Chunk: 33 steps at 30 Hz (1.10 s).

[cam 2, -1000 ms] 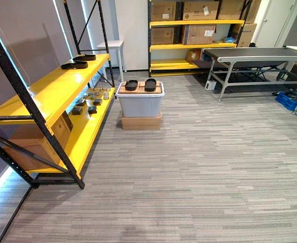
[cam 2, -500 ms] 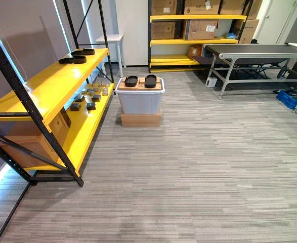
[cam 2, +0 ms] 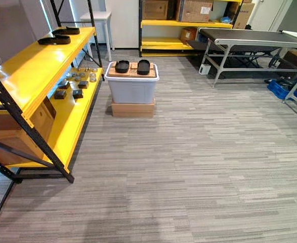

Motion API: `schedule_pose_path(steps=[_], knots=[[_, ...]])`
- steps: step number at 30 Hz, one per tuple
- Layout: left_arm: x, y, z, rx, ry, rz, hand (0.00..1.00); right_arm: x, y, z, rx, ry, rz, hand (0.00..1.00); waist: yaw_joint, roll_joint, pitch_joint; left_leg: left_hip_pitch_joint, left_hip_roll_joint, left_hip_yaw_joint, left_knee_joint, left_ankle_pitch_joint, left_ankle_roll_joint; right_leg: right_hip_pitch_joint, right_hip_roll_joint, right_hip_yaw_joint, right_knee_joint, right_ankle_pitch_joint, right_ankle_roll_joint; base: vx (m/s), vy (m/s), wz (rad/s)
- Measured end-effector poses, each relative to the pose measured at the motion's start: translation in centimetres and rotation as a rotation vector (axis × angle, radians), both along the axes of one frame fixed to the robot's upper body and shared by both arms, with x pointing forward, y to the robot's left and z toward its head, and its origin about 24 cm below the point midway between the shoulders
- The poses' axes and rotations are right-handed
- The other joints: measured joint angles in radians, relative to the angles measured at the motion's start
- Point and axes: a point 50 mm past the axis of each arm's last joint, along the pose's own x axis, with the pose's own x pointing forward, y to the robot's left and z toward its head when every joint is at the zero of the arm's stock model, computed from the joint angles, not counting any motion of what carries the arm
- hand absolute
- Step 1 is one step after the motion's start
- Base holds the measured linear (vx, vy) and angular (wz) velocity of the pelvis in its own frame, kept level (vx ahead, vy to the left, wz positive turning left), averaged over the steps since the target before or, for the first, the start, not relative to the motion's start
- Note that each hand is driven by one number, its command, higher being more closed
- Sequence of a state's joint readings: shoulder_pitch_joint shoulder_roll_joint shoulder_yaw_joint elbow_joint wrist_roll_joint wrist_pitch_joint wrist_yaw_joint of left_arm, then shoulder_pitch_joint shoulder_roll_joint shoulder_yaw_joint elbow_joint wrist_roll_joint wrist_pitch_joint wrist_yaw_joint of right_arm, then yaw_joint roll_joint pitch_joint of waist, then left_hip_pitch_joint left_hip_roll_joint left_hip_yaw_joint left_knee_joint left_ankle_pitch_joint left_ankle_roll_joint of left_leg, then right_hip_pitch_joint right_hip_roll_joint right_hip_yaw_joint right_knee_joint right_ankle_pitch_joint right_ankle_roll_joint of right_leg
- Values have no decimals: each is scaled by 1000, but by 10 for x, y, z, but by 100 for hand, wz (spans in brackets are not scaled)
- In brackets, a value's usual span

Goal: Walk over and take plastic housings, then place them on the shelf

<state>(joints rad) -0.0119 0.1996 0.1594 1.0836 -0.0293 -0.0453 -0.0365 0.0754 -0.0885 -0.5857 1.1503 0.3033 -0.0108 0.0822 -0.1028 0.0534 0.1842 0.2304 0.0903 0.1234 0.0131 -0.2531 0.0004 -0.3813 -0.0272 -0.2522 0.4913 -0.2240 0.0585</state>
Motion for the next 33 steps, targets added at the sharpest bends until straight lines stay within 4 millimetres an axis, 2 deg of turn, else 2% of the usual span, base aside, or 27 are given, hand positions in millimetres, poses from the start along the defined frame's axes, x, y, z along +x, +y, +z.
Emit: schedule_pose_path(steps=[1,2,3,4,5,6,8,10,12,13,14,16,17,19,20,21,22,23,24,25,26,27,28,29,30,31,33], knots=[[7,0,2,5,-15,-9,0,-1,0,0,0,2,-1,0,-7,8,4,10,18,-10,-11,-2,-5,-16,12,-10,-62,26,-21,580,-207,69],[16,1,6,17,-42,-23,0,-7,2,-1,4,16,-3,0,-18,-4,1,39,38,-16,-9,-17,-36,-40,23,1,-253,165,-40,407,-162,51],[17,0,6,16,-44,-24,0,-8,2,-1,3,18,-1,0,-18,-5,1,48,40,-16,-6,-22,-45,-41,23,2,-269,207,-46,735,-300,47],[15,-5,4,3,-42,-24,0,-9,0,-1,-7,24,10,0,-24,-2,-3,74,58,-15,22,-36,-80,-24,33,-4,-244,327,-125,422,-169,4],[14,-9,3,-8,-43,-20,0,-4,-1,0,-12,15,22,0,-20,18,3,67,81,-9,60,-29,-97,-25,48,-6,-213,299,-127,832,-311,5],[14,-12,2,-22,-43,-18,0,-1,3,0,-4,4,33,0,-17,11,1,1,84,-8,220,16,-151,-6,44,-3,-191,254,-149,540,-193,-1],[3,-18,-3,-62,-32,51,0,-5,1,0,-9,9,30,0,-17,11,9,-106,114,-13,564,183,-130,124,50,-1,-245,202,-157,758,-266,13],[-15,-16,-7,-77,-14,118,0,-4,-1,1,-22,-2,33,0,10,7,21,-251,206,33,995,203,-110,331,95,27,-355,184,-178,735,-241,-21],[-28,-16,-10,-80,10,142,0,7,-7,5,-45,-33,41,0,45,-6,26,-350,234,97,1110,179,-103,435,102,87,-424,164,-186,554,-118,-75],[-37,-17,-12,-93,24,181,0,20,-12,9,-60,-63,51,0,71,-6,25,-416,231,133,1091,142,-94,471,102,138,-449,151,-182,600,-58,-97],[-40,-17,-13,-95,23,200,0,28,-14,11,-65,-79,55,0,78,-7,29,-453,222,146,1067,113,-95,490,100,162,-461,145,-181,473,-14,-100],[-48,-19,-15,-104,45,211,0,49,-15,15,-73,-113,67,0,96,-23,37,-527,149,155,872,53,-100,539,67,217,-481,123,-170,390,63,-88],[-56,-23,-17,-114,65,216,0,67,-18,21,-83,-152,78,0,108,-35,43,-562,77,145,582,64,-94,568,32,256,-487,88,-150,410,138,-82],[-63,-24,-18,-108,85,197,0,74,-24,26,-118,-159,131,0,118,-8,27,-624,68,106,304,122,-92,592,37,278,-506,43,-142,495,229,-49],[-66,-24,-19,-96,106,168,0,73,-29,27,-148,-139,155,0,125,13,20,-690,87,89,267,207,-96,631,48,281,-512,-3,-109,508,259,-18],[-71,-21,-19,-87,121,164,0,71,-27,26,-147,-128,166,0,133,-13,13,-683,67,96,292,248,-63,654,19,282,-511,-21,-85,599,266,-8],[-79,-21,-20,-85,138,173,0,62,-26,23,-146,-106,176,0,133,-35,-10,-668,29,85,312,298,11,680,-19,276,-474,-32,-46,726,253,-3],[-82,-21,-21,-86,149,172,0,59,-25,21,-144,-97,180,0,131,-36,-18,-659,25,65,350,354,92,648,-15,272,-351,-31,-15,764,261,4],[-82,-18,-21,-80,157,168,0,57,-21,19,-132,-91,181,0,130,-47,-18,-643,14,66,368,340,90,626,-22,270,-267,-28,11,782,272,26],[-81,-13,-20,-63,161,159,0,53,-12,15,-104,-78,180,0,120,-71,-26,-599,-12,64,372,292,95,566,-40,269,-76,12,100,764,257,30],[-79,-11,-19,-57,156,151,0,52,-8,13,-97,-73,185,0,119,-79,-24,-573,-21,57,374,264,101,526,-43,272,35,67,190,760,227,44],[-73,-9,-18,-51,144,143,0,46,-2,10,-80,-54,198,0,111,-83,-18,-511,-32,38,365,218,107,426,-43,269,272,251,215,866,160,35],[-65,-10,-17,-46,136,113,0,42,3,7,-61,-41,204,0,110,-84,0,-405,-52,32,322,190,112,346,-86,226,463,227,203,694,84,36],[-62,-12,-17,-46,131,99,0,40,3,7,-63,-35,209,0,106,-84,2,-343,-59,28,292,178,116,317,-114,181,515,179,176,810,72,34],[-54,-16,-16,-48,114,62,0,36,3,6,-68,-20,243,0,92,-55,12,-220,-55,14,216,166,108,271,-141,97,513,76,59,684,24,42],[-44,-16,-14,-45,88,54,0,33,6,5,-63,-12,266,0,73,-33,11,-128,-35,-7,150,160,99,214,-125,56,412,25,26,674,0,49],[-26,-13,-8,-30,33,43,0,32,9,4,-55,-10,280,0,54,-27,11,-65,-12,-35,102,144,74,141,-92,58,196,16,26,612,-117,66]])
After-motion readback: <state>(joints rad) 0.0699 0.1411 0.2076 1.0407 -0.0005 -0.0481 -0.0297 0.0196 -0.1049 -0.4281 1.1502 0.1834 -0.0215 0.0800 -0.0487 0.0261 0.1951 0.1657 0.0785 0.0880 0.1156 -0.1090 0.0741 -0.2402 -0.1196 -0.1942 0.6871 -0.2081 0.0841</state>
